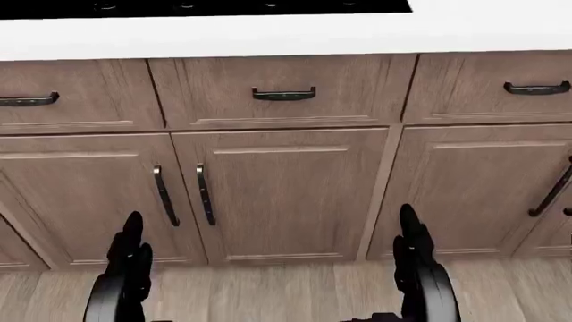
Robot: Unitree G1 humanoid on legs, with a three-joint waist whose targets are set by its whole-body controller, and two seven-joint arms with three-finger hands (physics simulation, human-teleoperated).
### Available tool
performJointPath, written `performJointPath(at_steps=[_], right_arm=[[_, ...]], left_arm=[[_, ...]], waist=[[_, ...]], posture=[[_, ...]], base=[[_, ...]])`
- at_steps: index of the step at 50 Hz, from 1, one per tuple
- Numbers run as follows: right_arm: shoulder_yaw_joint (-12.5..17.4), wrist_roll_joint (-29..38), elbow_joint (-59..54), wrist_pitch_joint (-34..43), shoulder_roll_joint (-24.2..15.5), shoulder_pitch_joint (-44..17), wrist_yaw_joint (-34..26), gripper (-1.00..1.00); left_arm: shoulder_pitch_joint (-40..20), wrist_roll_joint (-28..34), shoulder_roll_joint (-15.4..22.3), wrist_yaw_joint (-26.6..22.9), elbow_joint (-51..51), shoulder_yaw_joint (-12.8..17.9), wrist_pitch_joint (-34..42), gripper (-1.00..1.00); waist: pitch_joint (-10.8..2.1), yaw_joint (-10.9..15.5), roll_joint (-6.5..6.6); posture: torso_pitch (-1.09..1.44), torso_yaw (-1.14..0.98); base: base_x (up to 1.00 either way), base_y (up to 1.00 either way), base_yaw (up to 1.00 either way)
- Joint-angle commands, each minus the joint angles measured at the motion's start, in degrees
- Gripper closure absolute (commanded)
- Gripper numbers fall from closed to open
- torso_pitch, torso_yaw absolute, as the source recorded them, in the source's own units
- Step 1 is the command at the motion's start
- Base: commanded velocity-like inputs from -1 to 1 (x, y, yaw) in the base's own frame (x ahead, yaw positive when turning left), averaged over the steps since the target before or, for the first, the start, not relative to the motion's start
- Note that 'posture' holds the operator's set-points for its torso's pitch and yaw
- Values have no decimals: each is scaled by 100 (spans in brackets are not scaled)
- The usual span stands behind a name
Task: Pick the artichoke from the plate and place it in the pan.
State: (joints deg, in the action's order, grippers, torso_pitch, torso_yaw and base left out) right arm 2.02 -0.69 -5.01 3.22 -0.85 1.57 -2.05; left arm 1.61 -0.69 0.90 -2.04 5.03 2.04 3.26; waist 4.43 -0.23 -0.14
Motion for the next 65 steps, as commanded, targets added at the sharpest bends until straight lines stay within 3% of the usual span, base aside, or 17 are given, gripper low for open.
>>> performJointPath(at_steps=[1, 3, 4, 5, 7, 8, 22, 28, 30, 31, 33, 36, 40, 51, 65], right_arm=[[51, -59, 382, -449, -30, -175, -12, -100], [57, -73, 379, -447, -35, -185, -18, -100], [37, -60, 477, -378, -26, -154, -2, -100], [30, -57, 489, -379, -20, -142, 1, -100], [29, -60, 498, -369, -22, -143, -2, -100], [19, -54, 553, -333, -16, -124, 5, -100], [91, -9, 488, -314, -63, -254, 53, -100], [149, 60, 839, 152, -134, -486, 113, -100], [196, 87, 1091, 483, -182, -561, 116, -100], [364, 94, 1755, 1628, -384, -1183, 180, -100], [383, 107, 1901, 1829, -390, -1270, 178, -100], [393, 120, 1961, 1916, -392, -1314, 176, -100], [477, 59, 2042, 2065, -432, -1491, 208, -100], [550, 26, 2815, 3309, -706, -2152, 263, -100], [776, -4, 3082, 4648, -1085, -3187, 143, -100]], left_arm=[[-137, -113, -3, -13, -605, 27, -216, -100], [-134, -127, 1, -7, -666, 24, -143, -100], [-138, -109, 4, -2, -638, 17, -172, -100], [-135, -102, 1, 4, -622, 14, -195, -100], [-124, -99, 7, 11, -617, 23, -213, -100], [-129, -95, 4, 19, -603, 24, -224, -100], [-258, -58, 24, 103, -460, 63, -277, -100], [-605, -9, 57, 288, -382, 92, -151, -100], [-831, -28, 77, 368, -314, 130, -57, -100], [-1648, -107, 183, 638, -881, 275, 1132, -100], [-1773, -155, 221, 693, -955, 266, 1301, -100], [-1810, -207, 241, 697, -951, 259, 1320, -100], [-1956, -305, 276, 707, -1090, 273, 1559, -100], [-2679, -650, 522, 877, -1500, 479, 2563, -100], [-3512, -860, 732, 1106, -1661, 548, 3212, -100]], waist=[[-5, -12, -45], [-353, 38, -1], [-299, 37, -4], [-99, 33, -40], [-393, 44, -45], [-428, 45, -43], [-508, 43, -21], [-530, 45, -25], [-529, 43, -30], [-530, 52, -35], [-575, 60, -44], [-489, 51, -46], [-551, 44, -38], [-461, 52, -38], [-448, 64, -45]], posture=[[0, 0], [0, 0], [0, 0], [0, 0], [0, 0], [0, 0], [0, 0], [0, 0], [0, 0], [0, 0], [0, 0], [0, 0], [0, 0], [0, 0], [0, 0]], base=[[0, 0, 0], [0, 0, 0], [0, 0, 0], [0, 0, 0], [0, 0, 0], [0, 0, 0], [0, 0, 0], [0, 0, 0], [0, 0, 0], [0, 0, 0], [0, 0, 0], [0, 0, 0], [0, 0, 0], [0, 0, 0], [0, 0, 0]])
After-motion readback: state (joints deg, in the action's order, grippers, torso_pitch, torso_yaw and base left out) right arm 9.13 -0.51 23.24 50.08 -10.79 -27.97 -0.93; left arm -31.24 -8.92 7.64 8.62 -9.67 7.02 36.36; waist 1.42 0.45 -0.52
